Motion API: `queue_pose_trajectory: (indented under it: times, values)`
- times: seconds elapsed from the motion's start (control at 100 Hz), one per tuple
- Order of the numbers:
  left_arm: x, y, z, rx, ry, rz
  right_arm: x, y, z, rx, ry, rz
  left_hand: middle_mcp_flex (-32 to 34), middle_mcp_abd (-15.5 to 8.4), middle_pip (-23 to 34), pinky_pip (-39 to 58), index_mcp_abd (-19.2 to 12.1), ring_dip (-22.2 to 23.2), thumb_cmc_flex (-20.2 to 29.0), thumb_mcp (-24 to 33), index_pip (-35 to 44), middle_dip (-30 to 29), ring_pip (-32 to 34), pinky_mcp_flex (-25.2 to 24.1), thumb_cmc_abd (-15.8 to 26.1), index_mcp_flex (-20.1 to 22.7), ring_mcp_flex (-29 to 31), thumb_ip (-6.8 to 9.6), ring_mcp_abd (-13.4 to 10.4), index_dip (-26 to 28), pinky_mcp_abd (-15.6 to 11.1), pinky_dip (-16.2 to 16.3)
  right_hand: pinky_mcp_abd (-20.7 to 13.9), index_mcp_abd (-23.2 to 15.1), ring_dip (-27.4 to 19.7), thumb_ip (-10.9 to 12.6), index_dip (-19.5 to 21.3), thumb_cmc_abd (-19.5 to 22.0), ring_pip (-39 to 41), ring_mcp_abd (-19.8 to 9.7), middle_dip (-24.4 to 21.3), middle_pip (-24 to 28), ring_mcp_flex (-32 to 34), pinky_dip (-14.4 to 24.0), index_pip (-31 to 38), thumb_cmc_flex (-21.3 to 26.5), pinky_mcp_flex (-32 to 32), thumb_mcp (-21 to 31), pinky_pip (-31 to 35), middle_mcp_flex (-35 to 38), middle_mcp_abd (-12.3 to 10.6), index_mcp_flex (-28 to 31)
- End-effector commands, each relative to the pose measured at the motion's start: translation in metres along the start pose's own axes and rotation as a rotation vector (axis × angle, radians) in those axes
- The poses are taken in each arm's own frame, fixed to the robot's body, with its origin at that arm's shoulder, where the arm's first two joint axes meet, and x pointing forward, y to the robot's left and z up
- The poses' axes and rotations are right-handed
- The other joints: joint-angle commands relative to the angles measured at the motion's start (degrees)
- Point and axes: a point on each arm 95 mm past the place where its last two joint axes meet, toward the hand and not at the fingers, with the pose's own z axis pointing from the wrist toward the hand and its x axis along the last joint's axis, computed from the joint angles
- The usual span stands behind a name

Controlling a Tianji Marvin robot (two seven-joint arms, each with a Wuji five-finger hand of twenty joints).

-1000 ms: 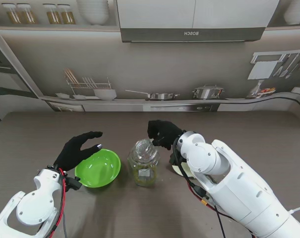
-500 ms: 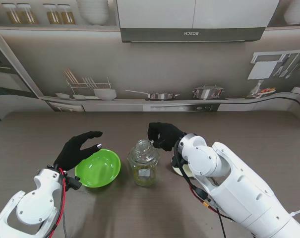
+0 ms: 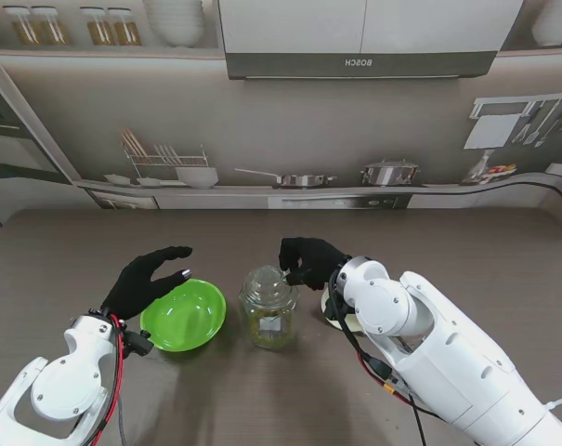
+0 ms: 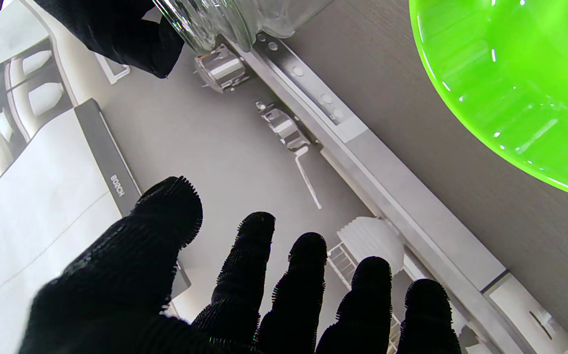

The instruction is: Pour mung beans into a glass jar with a funnel

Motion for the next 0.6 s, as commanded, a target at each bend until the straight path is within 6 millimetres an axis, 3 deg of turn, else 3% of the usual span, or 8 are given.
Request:
queue_pose_trajectory:
  times: [0.0, 0.12, 0.22, 0.26, 0.29, 0.31, 0.49, 0.59]
  values:
    - [0.0, 0.003, 0.0, -0.019, -0.002, -0.008, 0.0, -0.009, 0.0, 0.023, 0.006, 0.005, 0.16, -0.28, -0.86, -1.52, -0.04, -0.22, 0.51, -0.93, -0.17, -0.41, -1.21, -1.05, 1.86, 1.02, -0.24, -0.69, -0.65, -0.17, -2.58, -0.23, 1.99, 0.06, -0.67, -0.95, -0.91, 0.46, -0.05, 0.23, -0.12, 0.25, 0.63, 1.46, -0.58, -1.69, -0.33, -0.12, -0.18, -1.8, -0.57, -0.39]
    - [0.0, 0.004, 0.0, -0.02, -0.002, -0.008, 0.0, -0.01, 0.0, 0.02, 0.009, 0.004, 0.15, -0.26, -0.88, -1.51, 0.02, -0.23, 0.48, -0.96, -0.19, -0.41, -1.22, -1.02, 1.89, 0.99, -0.26, -0.7, -0.7, -0.17, -2.64, -0.23, 1.93, -0.24, -0.57, -0.04, -0.37, 0.89, -0.04, 0.5, -0.33, -0.04, -0.41, 1.69, -2.71, -2.86, -1.33, 0.08, -0.25, -2.84, -0.77, -1.07]
    - [-0.001, 0.004, 0.0, -0.021, -0.002, -0.008, 0.001, -0.009, 0.0, 0.011, 0.012, -0.002, 0.22, -0.31, -0.84, -1.51, -0.07, -0.23, 0.52, -0.93, -0.17, -0.4, -1.22, -1.03, 1.87, 1.03, -0.25, -0.68, -0.7, -0.17, -2.55, -0.23, 2.47, -0.69, -1.49, 2.29, 1.42, 1.97, -2.25, 1.74, -2.4, -2.29, -2.6, 2.24, -6.13, -4.64, -3.08, 0.32, -0.39, -4.28, -0.5, -1.78]
    - [-0.001, 0.004, 0.0, -0.021, -0.003, -0.008, 0.001, -0.007, -0.001, 0.004, 0.012, -0.006, 0.22, -0.35, -0.85, -1.5, -0.04, -0.24, 0.54, -0.92, -0.15, -0.4, -1.24, -1.02, 1.85, 1.09, -0.29, -0.69, -0.7, -0.16, -2.56, -0.22, 2.71, -0.65, -2.11, 4.71, 2.99, 2.97, -3.79, 2.24, -3.83, -3.45, -3.47, 2.45, -8.15, -5.89, -3.7, 0.31, -0.53, -5.11, -0.39, -2.05]
    - [-0.001, 0.004, 0.0, -0.021, -0.003, -0.007, 0.002, -0.006, -0.001, 0.0, 0.013, -0.008, 0.27, -0.28, -0.83, -1.51, -0.03, -0.23, 0.54, -0.93, -0.19, -0.39, -1.23, -1.04, 1.83, 0.98, -0.27, -0.69, -0.7, -0.17, -2.53, -0.22, 3.05, -0.6, -2.55, 7.45, 7.4, 4.48, -5.17, 2.99, -5.87, -4.35, -4.57, 2.75, -11.14, -6.98, -4.6, -0.4, -0.95, -6.19, -0.24, -2.45]
    - [-0.001, 0.004, 0.0, -0.021, -0.003, -0.007, 0.002, -0.004, -0.001, -0.003, 0.014, -0.01, 0.24, -0.27, -0.84, -1.51, -0.11, -0.23, 0.53, -0.94, -0.18, -0.39, -1.23, -1.05, 1.8, 1.01, -0.27, -0.69, -0.68, -0.17, -2.5, -0.23, 3.24, -0.77, -2.93, 8.01, 8.27, 4.93, -6.13, 3.4, -6.63, -5.18, -5.26, 2.8, -12.13, -7.28, -5.15, -0.79, -1.17, -6.7, -0.13, -2.82]
    - [-0.001, 0.004, 0.001, -0.022, -0.001, -0.006, 0.008, 0.01, -0.006, -0.046, 0.019, -0.035, 0.15, -0.26, -0.88, -1.53, -0.09, -0.25, 0.49, -0.97, -0.2, -0.41, -1.3, -1.11, 1.8, 0.92, -0.46, -0.7, -0.74, -0.17, -2.61, -0.22, 4.65, -2.17, -6.66, 8.2, 6.95, 3.78, -16.03, 7.2, -13.42, -13.14, -12.86, 2.53, -19.03, -10.48, -10.7, -4.43, -4.11, -12.09, 1.17, -7.35]
    - [-0.002, 0.004, 0.001, -0.023, 0.0, -0.006, 0.01, 0.018, -0.01, -0.068, 0.02, -0.053, 0.2, -0.3, -0.85, -1.53, -0.1, -0.26, 0.44, -1.0, -0.16, -0.4, -1.31, -1.14, 1.79, 1.0, -0.52, -0.71, -0.78, -0.15, -2.59, -0.22, 4.74, -3.32, -8.85, 8.23, 6.29, 3.75, -21.53, 8.85, -16.39, -15.97, -17.12, 2.57, -20.99, -11.93, -13.59, -5.96, -5.83, -14.04, 0.58, -8.27]
